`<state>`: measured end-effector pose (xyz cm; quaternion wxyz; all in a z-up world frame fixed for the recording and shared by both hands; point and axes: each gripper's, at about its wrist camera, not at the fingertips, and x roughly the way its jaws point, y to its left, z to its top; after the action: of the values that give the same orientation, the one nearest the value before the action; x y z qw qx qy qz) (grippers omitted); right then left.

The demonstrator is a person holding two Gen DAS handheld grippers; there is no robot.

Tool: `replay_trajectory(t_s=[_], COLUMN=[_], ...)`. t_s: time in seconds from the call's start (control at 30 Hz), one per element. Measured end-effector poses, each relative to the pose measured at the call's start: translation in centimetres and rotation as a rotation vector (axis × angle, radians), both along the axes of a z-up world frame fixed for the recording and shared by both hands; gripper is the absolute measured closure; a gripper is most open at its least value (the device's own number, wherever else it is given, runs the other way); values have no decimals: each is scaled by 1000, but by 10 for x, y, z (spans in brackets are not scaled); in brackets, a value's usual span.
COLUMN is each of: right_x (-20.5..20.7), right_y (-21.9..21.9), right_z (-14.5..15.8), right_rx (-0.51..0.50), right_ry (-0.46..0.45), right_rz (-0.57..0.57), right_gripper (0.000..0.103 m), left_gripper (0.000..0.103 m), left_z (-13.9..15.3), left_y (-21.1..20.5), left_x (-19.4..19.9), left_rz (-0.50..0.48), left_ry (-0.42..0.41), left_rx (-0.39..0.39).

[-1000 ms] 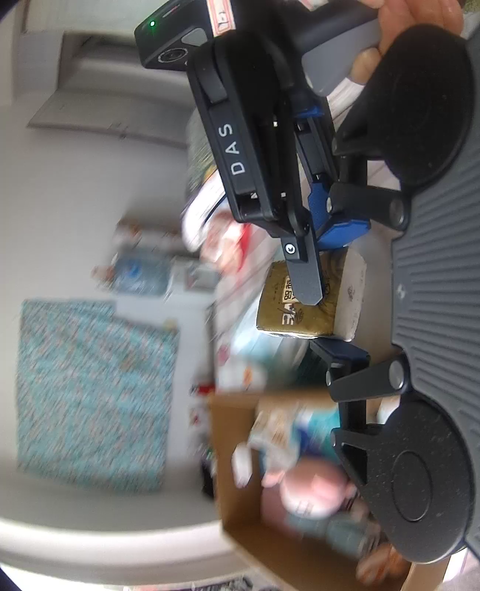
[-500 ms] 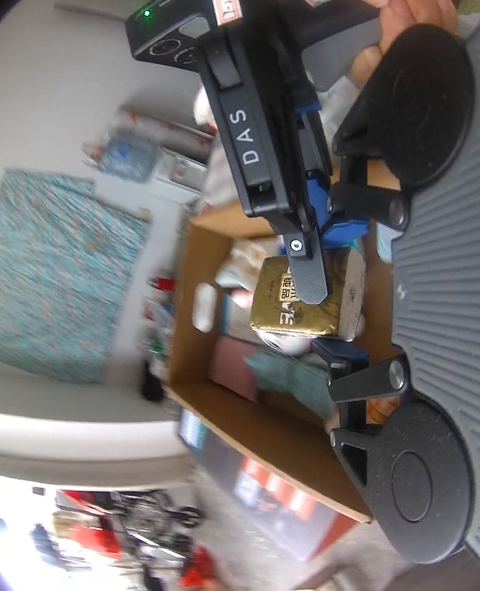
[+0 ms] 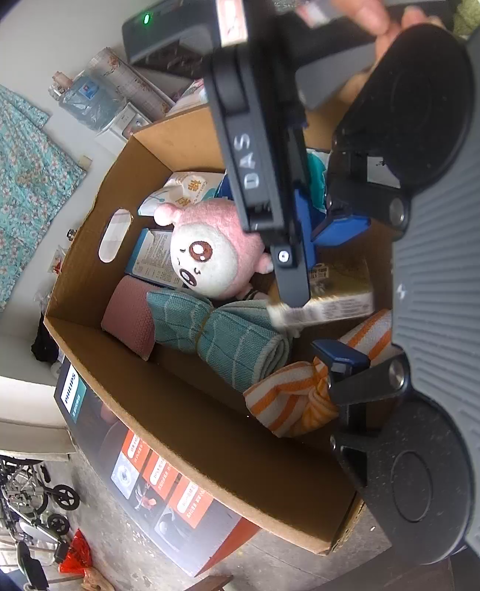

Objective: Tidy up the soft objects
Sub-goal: 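Carry the gold pack into the box and open both tools, then grasp the green floral scrunchie with the right tool while the left tool grips it too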

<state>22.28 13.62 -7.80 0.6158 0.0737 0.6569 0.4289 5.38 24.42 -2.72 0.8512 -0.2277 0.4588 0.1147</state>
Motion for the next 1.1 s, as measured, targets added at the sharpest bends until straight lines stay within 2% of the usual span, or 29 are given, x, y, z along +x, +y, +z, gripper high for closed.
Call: replay_trajectory(t_s=[0.13, 0.23, 0.43, 0.6, 0.8, 0.9, 1.1], right_x=[0, -1, -4, -9, -19, -27, -44], right_y=[3, 2, -49, -141, -286, -354, -448], right_z=[-4, 2, 45, 81, 102, 95, 45], right_rx=[6, 51, 225, 325, 289, 242, 137], right_ry=[0, -5, -61, -145, -264, -290, -257], right_rz=[-4, -16, -81, -196, -431, -551, -712], right_gripper=[63, 63, 62, 58, 54, 52, 51], left_gripper=[44, 43, 36, 33, 32, 32, 35], left_z=[6, 13, 40, 57, 53, 38, -4], left_y=[-3, -8, -37, -91, -187, -234, -308], left_x=[-4, -7, -20, -20, -7, 4, 31], left_rz=[5, 4, -46, -181, -425, -541, -680], left_ry=[-18, -53, -187, -299, -371, -366, -325], left_rx=[22, 56, 103, 169, 224, 217, 203])
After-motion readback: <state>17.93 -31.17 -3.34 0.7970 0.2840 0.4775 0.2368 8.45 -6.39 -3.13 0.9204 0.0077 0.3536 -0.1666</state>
